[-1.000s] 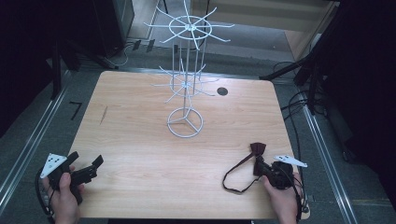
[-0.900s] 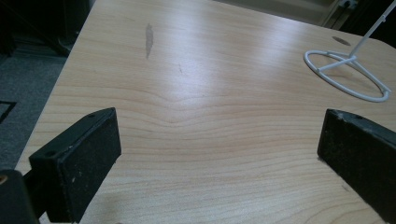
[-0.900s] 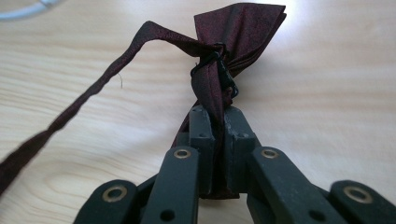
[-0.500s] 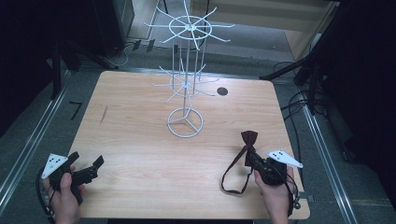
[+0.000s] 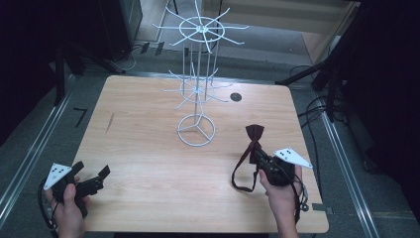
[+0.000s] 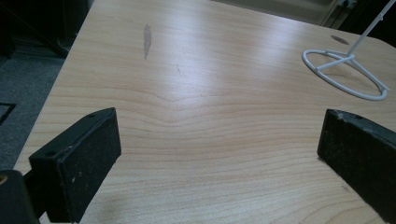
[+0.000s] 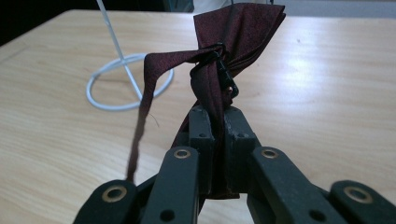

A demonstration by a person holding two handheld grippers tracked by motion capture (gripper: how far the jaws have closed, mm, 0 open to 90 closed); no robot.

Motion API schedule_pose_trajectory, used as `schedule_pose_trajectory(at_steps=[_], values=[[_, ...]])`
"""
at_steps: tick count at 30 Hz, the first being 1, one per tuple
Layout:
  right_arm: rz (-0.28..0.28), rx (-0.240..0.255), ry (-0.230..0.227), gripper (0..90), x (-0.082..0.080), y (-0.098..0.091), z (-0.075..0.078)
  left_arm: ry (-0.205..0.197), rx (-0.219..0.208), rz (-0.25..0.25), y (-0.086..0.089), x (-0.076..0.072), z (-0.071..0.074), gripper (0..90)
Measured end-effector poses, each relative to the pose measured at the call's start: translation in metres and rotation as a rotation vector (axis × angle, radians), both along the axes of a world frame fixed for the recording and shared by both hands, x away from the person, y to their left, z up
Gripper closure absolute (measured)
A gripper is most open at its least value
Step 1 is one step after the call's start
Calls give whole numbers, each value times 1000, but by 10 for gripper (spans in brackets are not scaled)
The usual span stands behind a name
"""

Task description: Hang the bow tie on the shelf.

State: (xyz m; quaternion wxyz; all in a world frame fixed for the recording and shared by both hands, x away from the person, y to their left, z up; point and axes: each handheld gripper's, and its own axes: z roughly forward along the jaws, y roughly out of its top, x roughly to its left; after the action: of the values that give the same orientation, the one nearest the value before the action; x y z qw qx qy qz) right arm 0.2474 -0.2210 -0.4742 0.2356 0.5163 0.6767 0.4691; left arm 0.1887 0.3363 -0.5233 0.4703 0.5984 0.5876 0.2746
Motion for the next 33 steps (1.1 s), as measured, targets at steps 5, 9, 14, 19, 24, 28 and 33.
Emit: schedule_pose_trajectory(at_steps=[5, 9, 14, 19, 24, 28, 33], values=[[10, 7, -37, 851, 6, 9, 12, 1, 1, -1, 0, 0, 0, 0], [19, 7, -68, 851, 11, 17, 23, 1, 0, -1, 0, 0, 0, 1], [27, 11, -90, 851, 16, 25, 32, 0, 0, -1, 0, 0, 0, 0], [32, 12, -109, 851, 24, 34, 41, 1, 2, -3, 0, 0, 0, 1], [41, 21, -128, 851, 31, 43, 50, 0, -1, -3, 0, 0, 0, 1], [41, 24, -142, 851, 35, 48, 56, -1, -2, -2, 0, 0, 0, 1], [40, 34, -150, 851, 40, 52, 62, 0, 1, -4, 0, 0, 0, 0]])
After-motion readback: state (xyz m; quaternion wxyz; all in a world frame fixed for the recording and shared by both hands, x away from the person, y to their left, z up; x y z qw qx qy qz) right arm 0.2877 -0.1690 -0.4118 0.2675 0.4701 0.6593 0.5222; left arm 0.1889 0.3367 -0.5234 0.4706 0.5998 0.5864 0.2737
